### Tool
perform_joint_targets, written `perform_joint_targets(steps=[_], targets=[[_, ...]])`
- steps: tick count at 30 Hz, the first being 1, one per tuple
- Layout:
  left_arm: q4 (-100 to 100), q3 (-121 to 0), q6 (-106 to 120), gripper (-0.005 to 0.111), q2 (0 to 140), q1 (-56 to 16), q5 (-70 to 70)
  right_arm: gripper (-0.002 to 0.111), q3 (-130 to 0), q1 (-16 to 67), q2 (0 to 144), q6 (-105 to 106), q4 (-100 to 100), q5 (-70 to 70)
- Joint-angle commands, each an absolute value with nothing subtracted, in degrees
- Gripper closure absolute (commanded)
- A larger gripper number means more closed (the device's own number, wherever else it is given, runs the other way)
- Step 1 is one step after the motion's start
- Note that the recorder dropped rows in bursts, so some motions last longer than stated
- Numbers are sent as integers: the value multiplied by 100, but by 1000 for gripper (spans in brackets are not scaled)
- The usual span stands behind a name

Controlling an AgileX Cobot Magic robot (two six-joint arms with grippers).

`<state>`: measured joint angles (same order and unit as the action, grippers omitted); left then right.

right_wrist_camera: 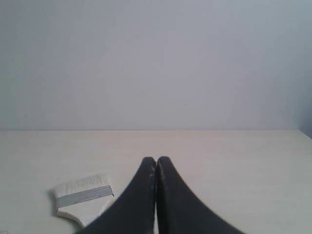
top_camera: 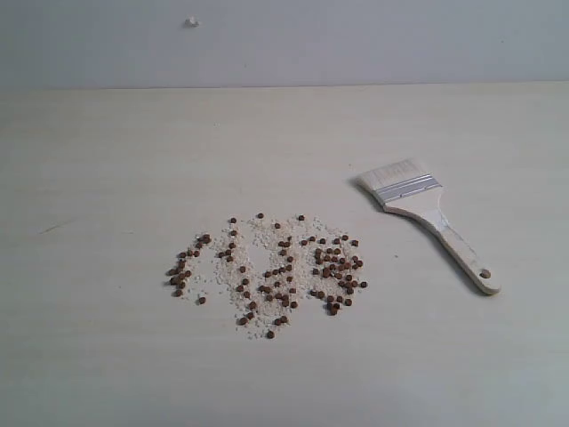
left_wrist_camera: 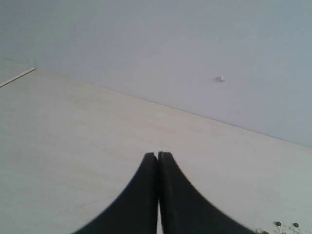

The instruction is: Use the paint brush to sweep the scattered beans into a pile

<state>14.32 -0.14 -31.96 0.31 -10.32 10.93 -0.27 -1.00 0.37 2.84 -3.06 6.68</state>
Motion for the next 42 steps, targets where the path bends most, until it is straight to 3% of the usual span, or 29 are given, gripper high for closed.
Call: perform_joint_targets(steps=[1,15,34,37,42], targets=[[1433,0,-3188,107,0,-1076,1065,108,0,-131,0,290,-290,590],[1433,0,-3189,107,0,-1076,1143,108,0,-131,0,306,-262,495],[1433,0,-3189,107,0,-1076,1165,108,-106,-131,0,-1468,-1064,-4068],[1433,0,-3189,107,0,-1076,1165,108,-860,-131,362,-1400,-956,-2862],[1433,0,-3189,107,0,-1076,1165,108,-2683,-131,2247,-1229,46,994]])
